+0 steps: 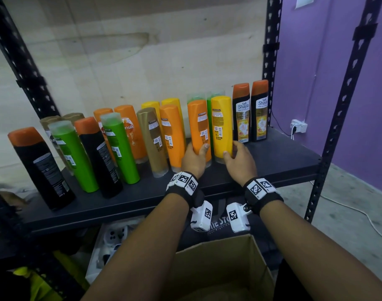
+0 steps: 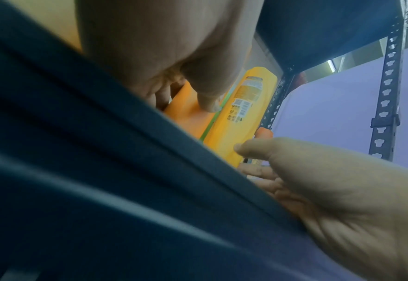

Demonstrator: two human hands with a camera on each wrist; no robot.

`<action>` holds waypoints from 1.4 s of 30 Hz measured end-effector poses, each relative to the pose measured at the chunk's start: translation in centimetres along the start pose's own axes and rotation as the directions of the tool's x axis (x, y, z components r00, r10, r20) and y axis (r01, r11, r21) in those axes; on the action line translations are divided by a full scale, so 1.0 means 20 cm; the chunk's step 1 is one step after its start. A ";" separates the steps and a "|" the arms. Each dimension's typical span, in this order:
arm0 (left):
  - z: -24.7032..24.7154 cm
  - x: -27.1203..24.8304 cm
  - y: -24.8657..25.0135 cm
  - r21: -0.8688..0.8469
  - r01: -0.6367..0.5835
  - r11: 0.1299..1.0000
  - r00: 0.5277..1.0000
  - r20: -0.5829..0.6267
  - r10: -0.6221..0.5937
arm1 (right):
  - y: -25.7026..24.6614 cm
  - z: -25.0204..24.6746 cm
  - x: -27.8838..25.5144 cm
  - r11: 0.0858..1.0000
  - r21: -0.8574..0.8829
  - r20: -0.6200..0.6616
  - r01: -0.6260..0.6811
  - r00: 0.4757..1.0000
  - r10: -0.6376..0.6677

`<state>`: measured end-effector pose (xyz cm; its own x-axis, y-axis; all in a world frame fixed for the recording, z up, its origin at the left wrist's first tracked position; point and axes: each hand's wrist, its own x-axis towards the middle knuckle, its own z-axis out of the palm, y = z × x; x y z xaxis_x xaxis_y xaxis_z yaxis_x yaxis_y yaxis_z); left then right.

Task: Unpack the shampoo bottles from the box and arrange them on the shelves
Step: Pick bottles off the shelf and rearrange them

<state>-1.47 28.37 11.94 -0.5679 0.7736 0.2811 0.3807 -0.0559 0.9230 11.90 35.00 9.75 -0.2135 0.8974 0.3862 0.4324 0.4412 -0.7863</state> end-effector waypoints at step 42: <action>-0.39 -0.91 -0.93 0.827 0.052 0.560 0.914 0.187 -0.361 | 0.33 0.32 -1.12 0.838 -0.475 0.808 0.270 0.511 0.293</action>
<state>-3.94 10.43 -8.34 -0.5198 0.8450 -0.1253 0.7871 0.5308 0.3142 13.90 17.72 -7.13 -0.6900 0.5877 -0.4226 0.7207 0.6122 -0.3253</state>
